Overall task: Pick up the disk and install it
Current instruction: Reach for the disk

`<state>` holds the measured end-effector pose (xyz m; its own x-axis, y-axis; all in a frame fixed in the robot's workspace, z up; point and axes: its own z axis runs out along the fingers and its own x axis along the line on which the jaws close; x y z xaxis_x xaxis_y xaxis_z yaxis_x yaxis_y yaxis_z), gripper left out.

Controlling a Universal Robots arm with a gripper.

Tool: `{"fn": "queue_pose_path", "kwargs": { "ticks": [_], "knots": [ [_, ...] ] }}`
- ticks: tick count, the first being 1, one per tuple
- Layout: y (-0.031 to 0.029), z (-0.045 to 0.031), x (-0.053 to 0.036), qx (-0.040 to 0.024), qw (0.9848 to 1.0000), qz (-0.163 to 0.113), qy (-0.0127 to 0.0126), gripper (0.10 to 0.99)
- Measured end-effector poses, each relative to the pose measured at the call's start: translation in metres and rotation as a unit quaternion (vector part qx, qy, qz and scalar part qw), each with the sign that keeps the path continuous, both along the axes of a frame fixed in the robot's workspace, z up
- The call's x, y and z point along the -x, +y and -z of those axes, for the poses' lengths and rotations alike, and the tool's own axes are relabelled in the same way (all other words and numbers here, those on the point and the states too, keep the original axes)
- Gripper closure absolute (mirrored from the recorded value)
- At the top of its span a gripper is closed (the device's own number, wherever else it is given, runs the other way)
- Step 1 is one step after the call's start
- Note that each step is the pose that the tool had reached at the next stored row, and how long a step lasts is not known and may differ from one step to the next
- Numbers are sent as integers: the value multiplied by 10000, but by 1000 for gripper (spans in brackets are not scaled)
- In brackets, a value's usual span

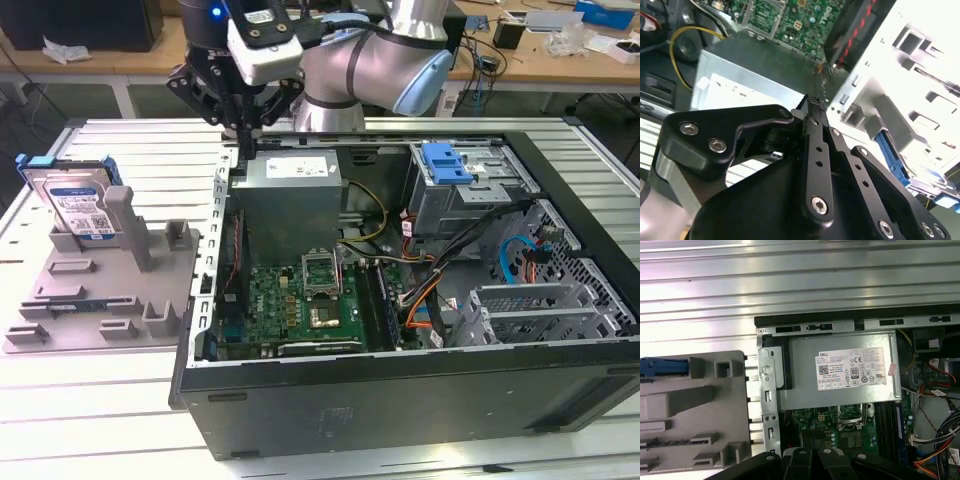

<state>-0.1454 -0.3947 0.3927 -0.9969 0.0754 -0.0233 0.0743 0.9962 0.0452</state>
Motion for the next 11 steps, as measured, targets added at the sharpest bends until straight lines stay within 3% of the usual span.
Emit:
{"fn": "queue_pose_path", "kwargs": {
  "ticks": [11],
  "knots": [
    [220,9,383,1,10000,-1,0,980]
  ]
}}
